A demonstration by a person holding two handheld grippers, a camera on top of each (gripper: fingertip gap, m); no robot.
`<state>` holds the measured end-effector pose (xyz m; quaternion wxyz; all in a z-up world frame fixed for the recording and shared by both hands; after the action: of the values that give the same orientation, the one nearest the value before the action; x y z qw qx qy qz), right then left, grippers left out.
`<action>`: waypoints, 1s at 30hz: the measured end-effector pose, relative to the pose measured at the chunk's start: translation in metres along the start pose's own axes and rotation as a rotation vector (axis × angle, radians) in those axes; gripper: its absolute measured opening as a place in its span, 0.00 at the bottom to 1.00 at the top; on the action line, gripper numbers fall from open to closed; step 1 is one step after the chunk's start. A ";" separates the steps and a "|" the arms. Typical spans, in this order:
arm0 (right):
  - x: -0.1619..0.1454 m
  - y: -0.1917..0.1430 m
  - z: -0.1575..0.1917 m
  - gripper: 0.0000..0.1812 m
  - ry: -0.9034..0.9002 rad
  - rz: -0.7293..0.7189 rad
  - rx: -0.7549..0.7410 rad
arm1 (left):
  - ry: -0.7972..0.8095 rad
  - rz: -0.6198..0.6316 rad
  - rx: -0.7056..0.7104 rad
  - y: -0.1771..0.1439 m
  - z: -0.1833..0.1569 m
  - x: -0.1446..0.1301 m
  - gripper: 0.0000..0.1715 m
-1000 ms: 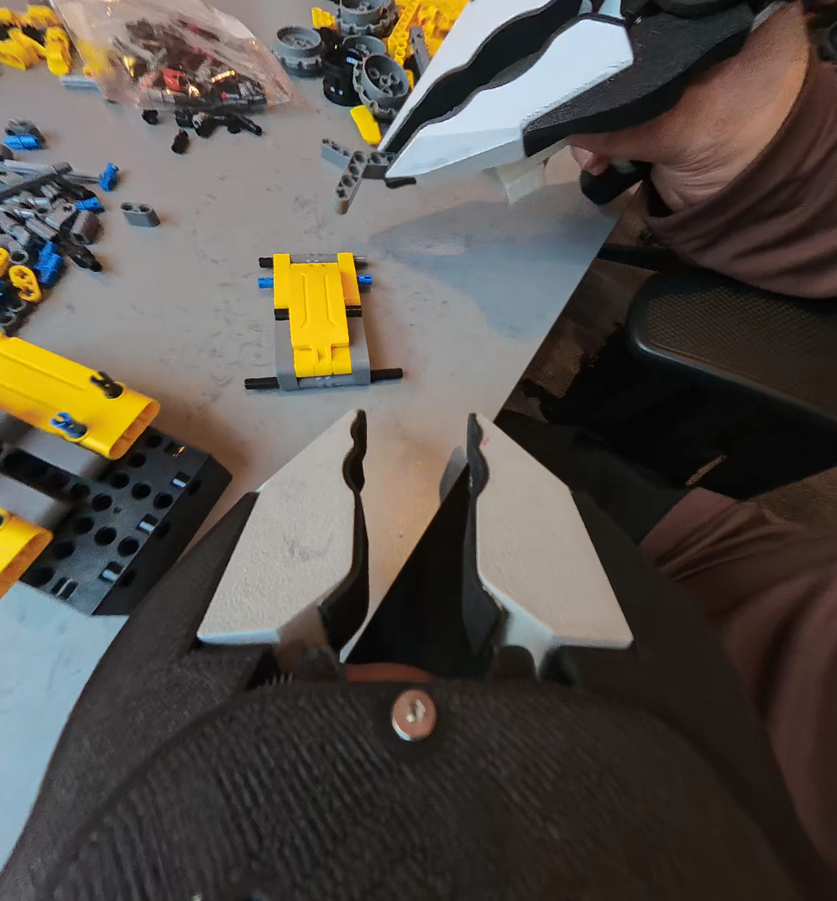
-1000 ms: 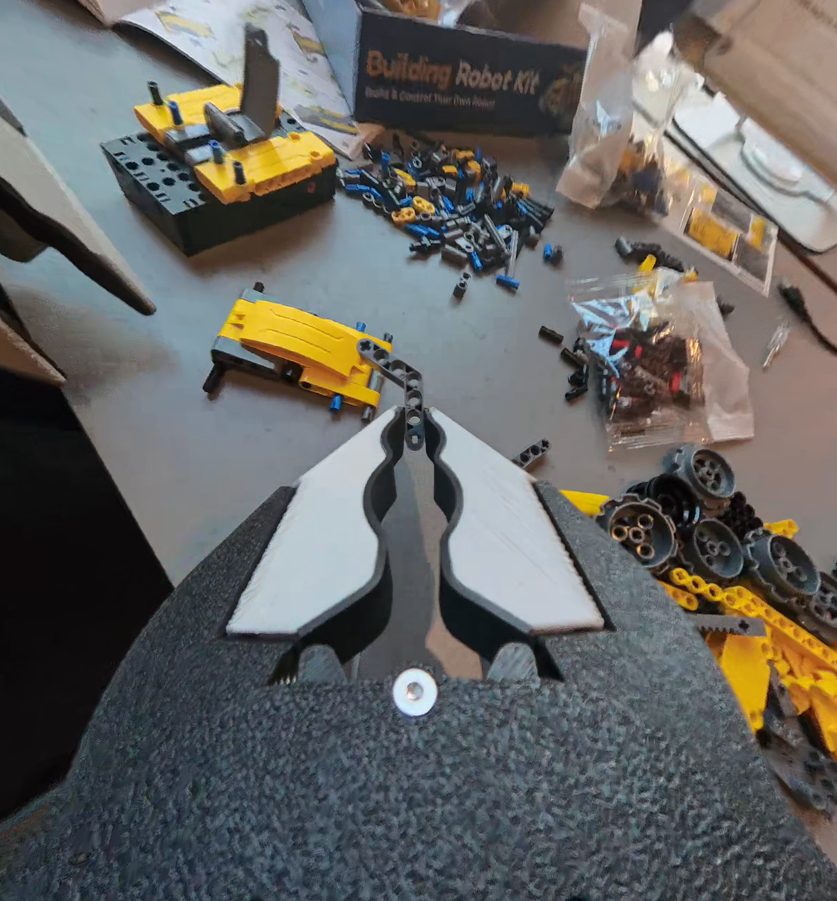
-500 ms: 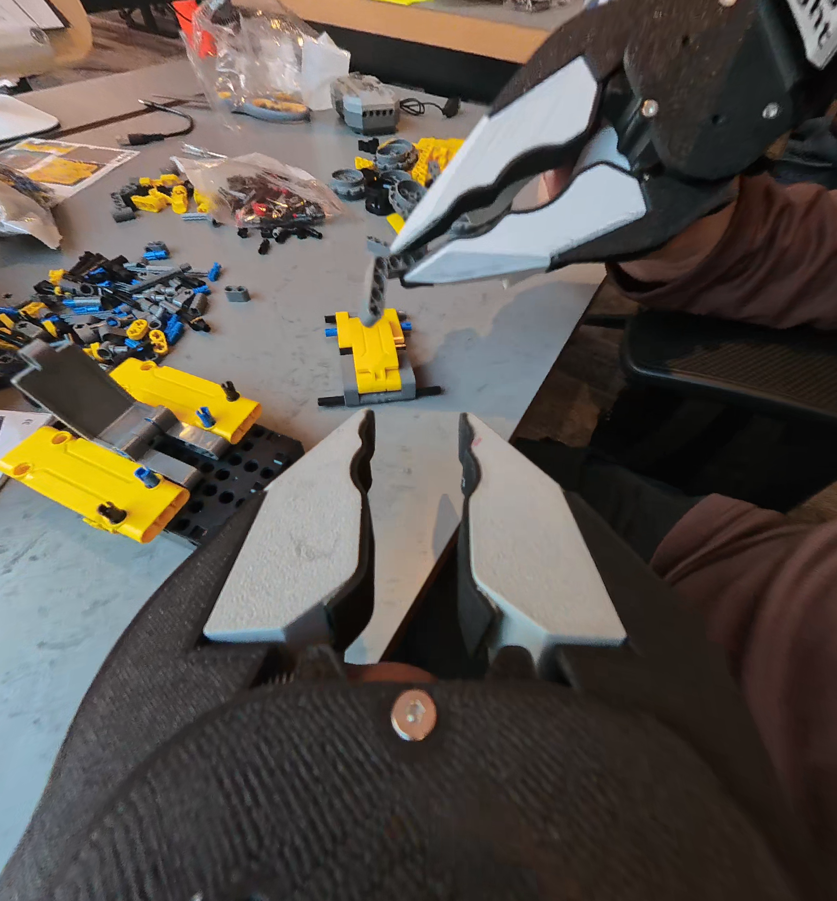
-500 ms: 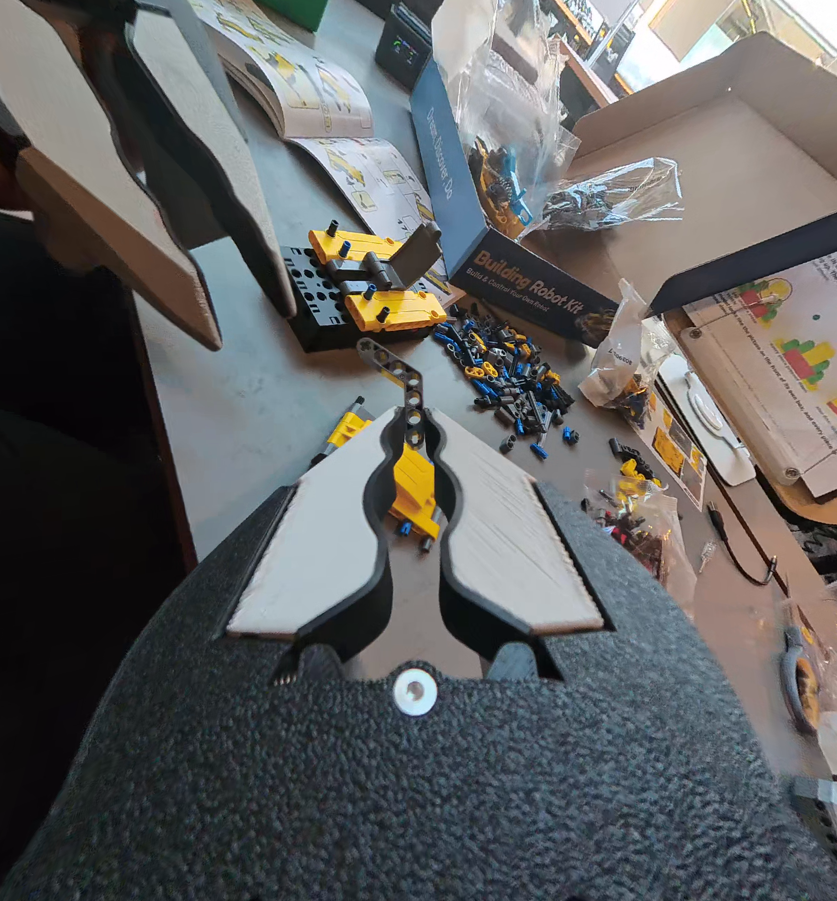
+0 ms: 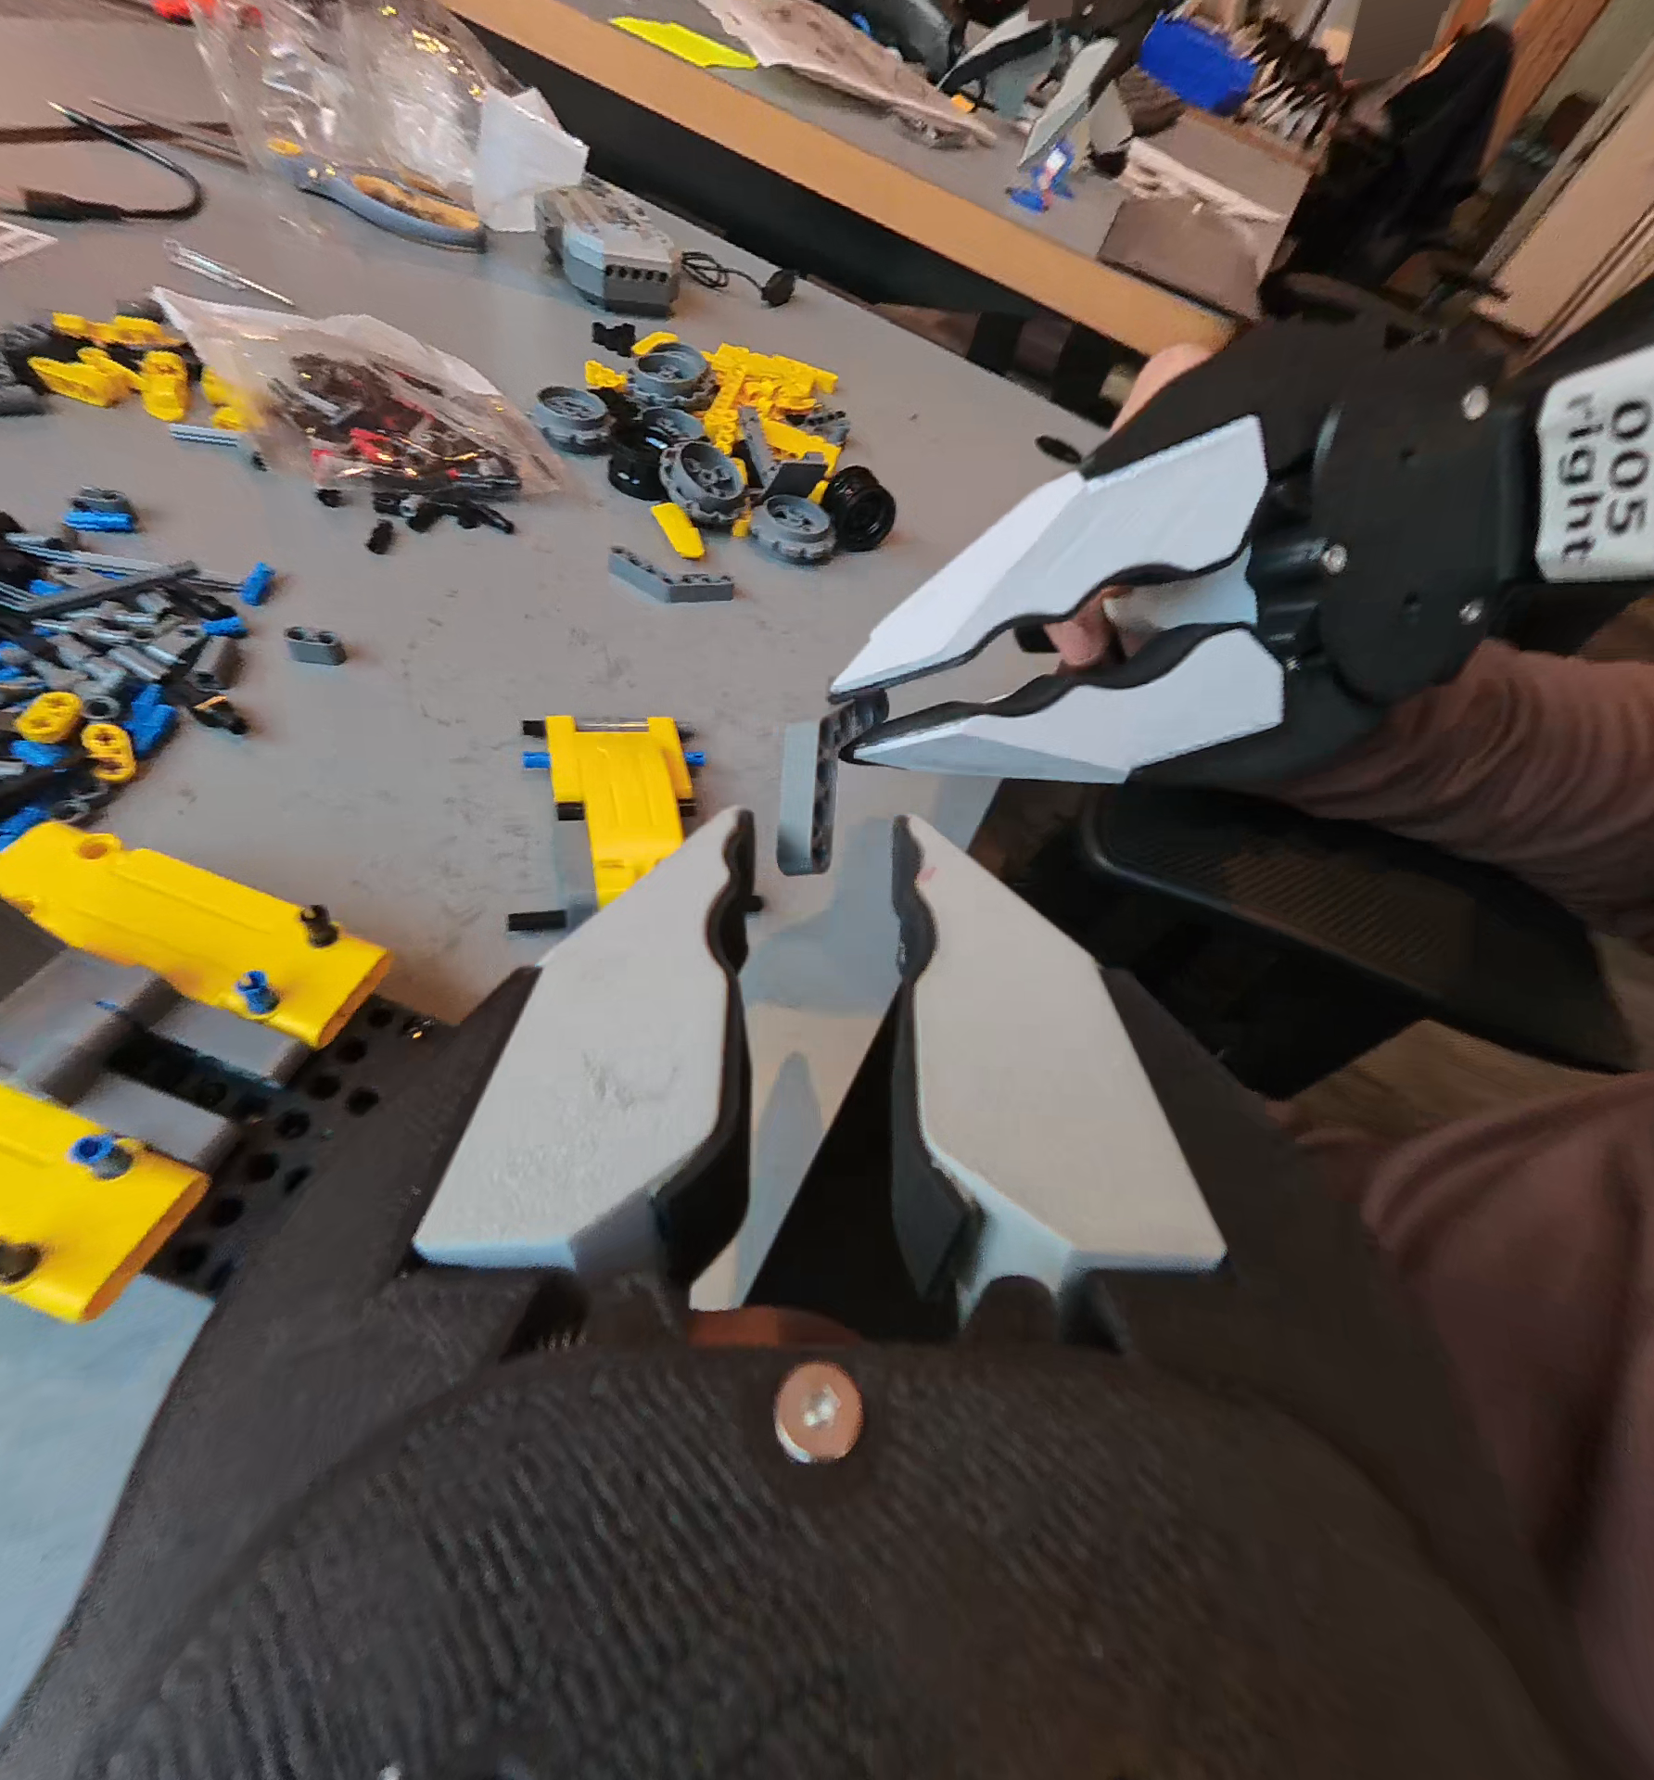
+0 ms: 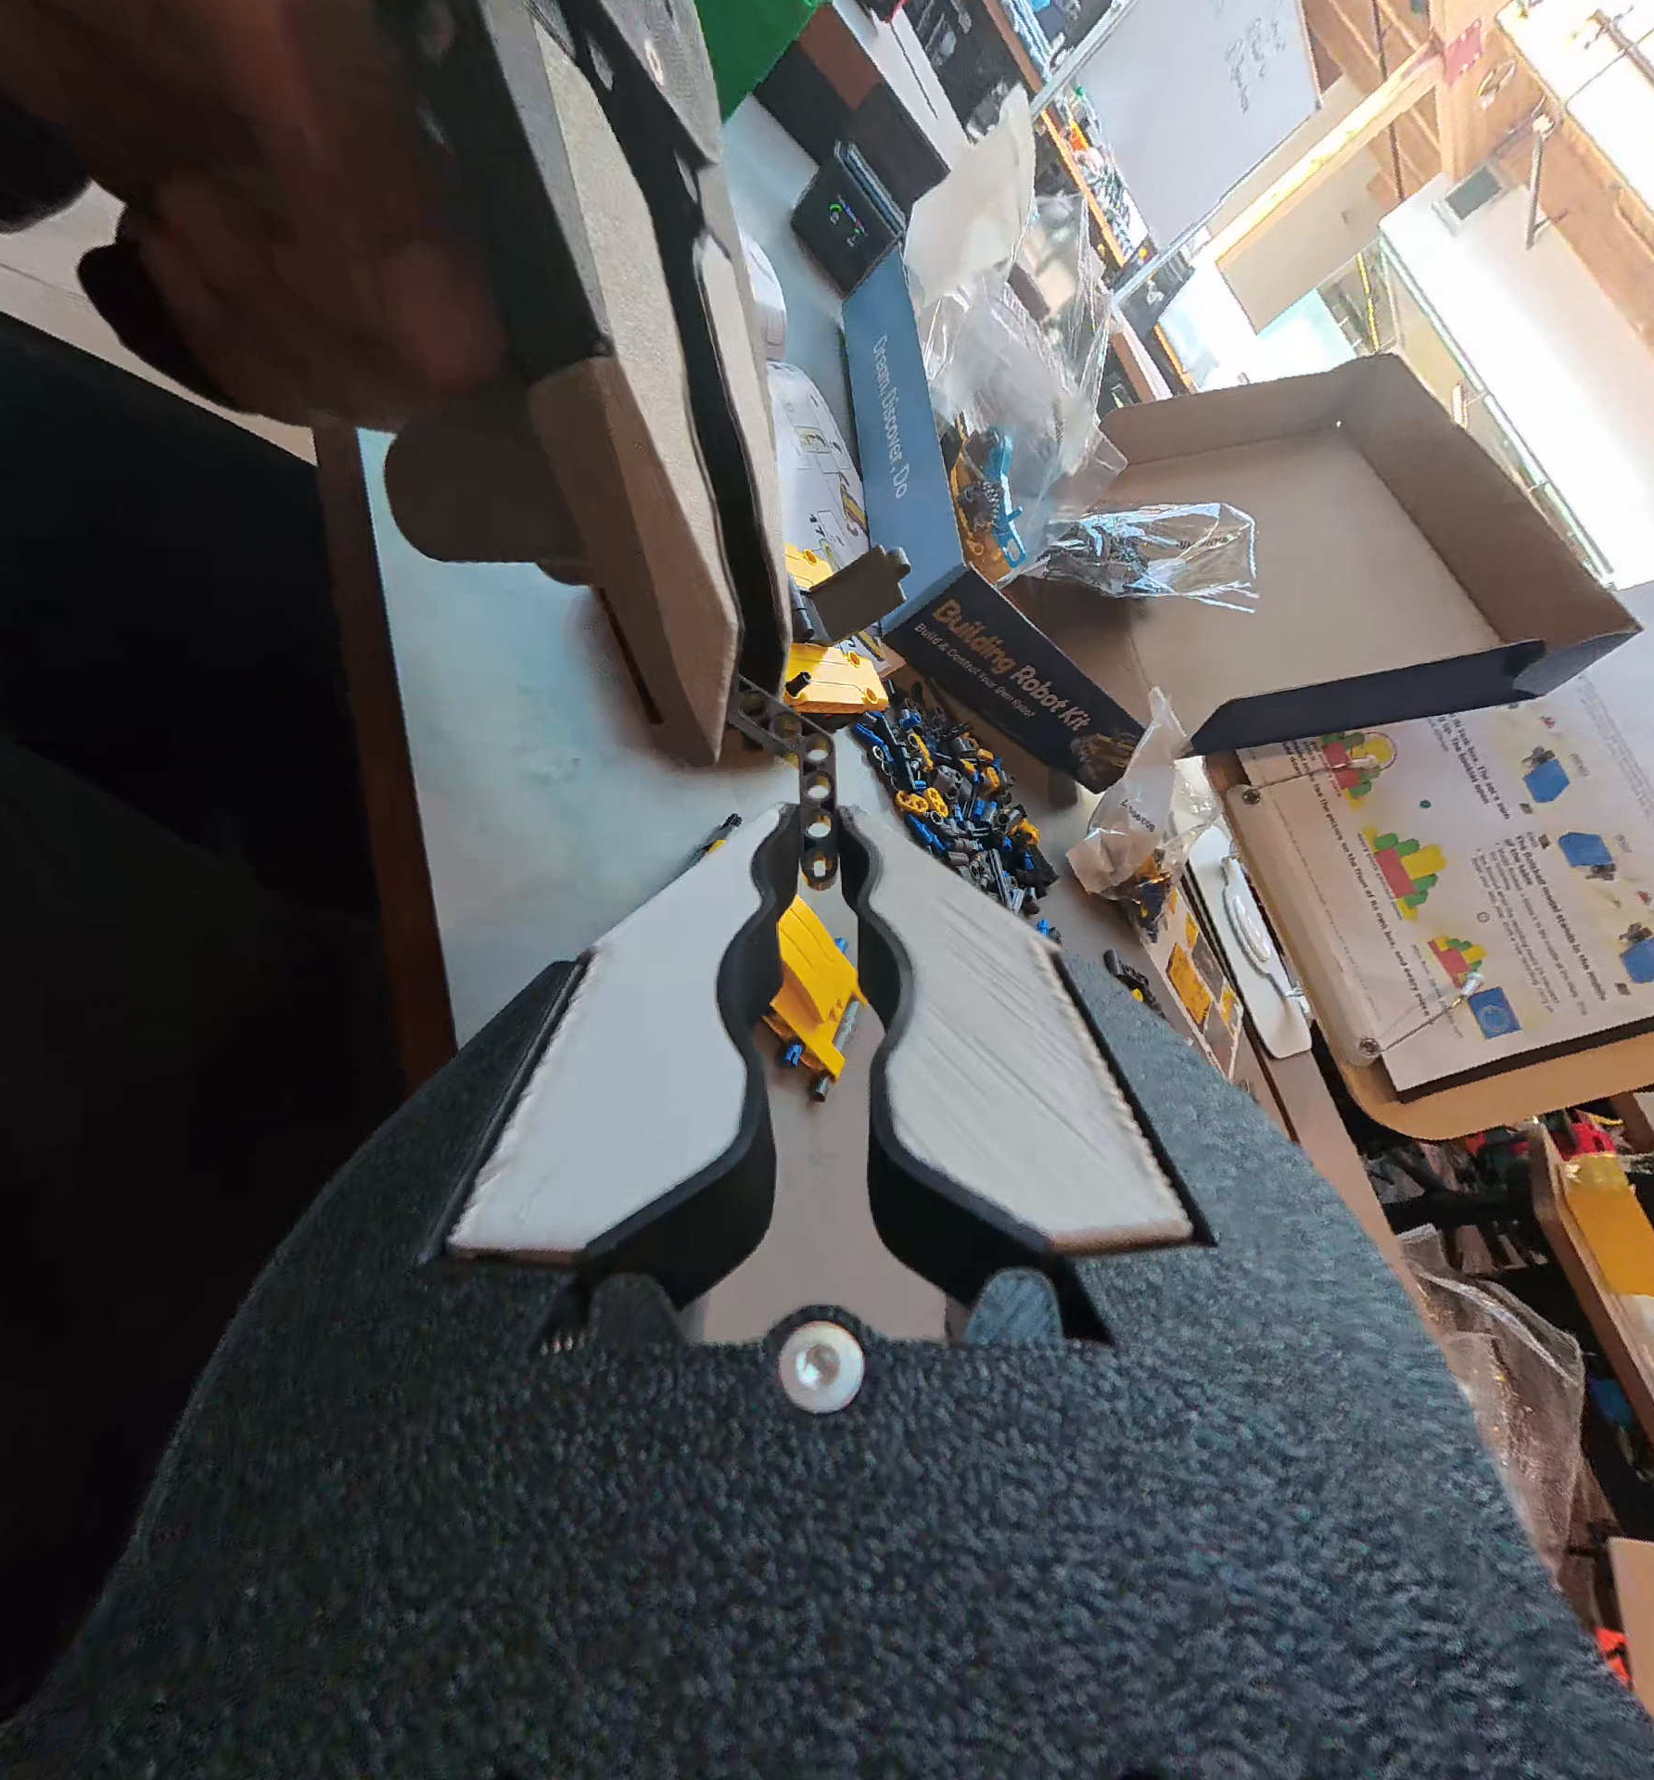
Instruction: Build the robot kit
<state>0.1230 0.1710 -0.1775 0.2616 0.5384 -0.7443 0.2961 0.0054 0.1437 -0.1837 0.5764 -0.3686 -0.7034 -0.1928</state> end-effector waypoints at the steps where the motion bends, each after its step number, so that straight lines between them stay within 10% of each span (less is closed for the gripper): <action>1: 0.000 -0.001 0.000 0.04 -0.002 -0.001 -0.003 | -0.021 -0.002 -0.010 0.001 -0.001 0.000 0.08; 6: -0.008 -0.001 -0.001 0.04 0.127 0.059 -0.002 | 0.094 -0.045 0.059 0.004 -0.005 0.003 0.04; 15: -0.008 -0.015 -0.028 0.26 0.947 -0.126 0.028 | 0.923 -0.162 0.371 0.010 -0.030 0.003 0.04; 30: -0.012 -0.014 -0.021 0.25 1.122 -0.108 0.062 | 1.098 -0.155 0.399 0.020 -0.048 -0.010 0.03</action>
<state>0.1412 0.1902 -0.1696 0.6159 0.3432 -0.4537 0.5450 0.0523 0.1204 -0.1838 0.8986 -0.0468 -0.3497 -0.2608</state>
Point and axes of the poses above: each gripper's, where its closed fingertips meet, y out along the fingers, x out of its top, z = x × y across the jaws, the point moved 7 cm from there along -y, back along the fingers, and after that the axes turned 12 degrees about -z, right-handed, at the moved point
